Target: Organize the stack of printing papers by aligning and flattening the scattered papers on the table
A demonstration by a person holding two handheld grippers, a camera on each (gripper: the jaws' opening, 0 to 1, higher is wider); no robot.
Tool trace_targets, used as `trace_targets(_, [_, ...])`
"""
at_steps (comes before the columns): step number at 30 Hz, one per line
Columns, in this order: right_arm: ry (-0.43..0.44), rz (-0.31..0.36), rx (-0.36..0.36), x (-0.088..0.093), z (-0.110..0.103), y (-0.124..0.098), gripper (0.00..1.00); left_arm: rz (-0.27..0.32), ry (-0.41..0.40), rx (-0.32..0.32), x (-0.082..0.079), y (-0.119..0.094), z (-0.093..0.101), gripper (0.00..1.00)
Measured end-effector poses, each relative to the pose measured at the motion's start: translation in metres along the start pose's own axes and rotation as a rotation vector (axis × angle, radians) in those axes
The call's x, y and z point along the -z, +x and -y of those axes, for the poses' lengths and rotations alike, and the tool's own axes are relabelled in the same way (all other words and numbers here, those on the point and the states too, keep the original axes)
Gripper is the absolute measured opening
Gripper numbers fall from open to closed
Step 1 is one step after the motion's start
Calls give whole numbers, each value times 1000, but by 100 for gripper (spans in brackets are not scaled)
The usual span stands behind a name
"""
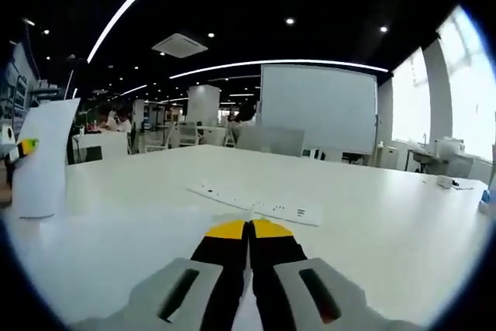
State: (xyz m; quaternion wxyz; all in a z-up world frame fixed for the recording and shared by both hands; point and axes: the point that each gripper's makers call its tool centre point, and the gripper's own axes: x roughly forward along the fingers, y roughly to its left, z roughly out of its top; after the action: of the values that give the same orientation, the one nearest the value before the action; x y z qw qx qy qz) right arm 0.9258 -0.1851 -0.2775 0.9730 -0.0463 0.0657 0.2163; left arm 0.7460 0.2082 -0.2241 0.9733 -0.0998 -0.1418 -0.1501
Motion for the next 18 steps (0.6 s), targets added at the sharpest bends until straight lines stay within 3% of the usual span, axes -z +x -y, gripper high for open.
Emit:
trace_targets(6, [-3,29,-5,-12,-4,-4,0,-1,2,0,0,0,0,21])
trace_targets(18, [11,42,-6,-17,-5,-5,0,-2,2,0,0,0,0,21])
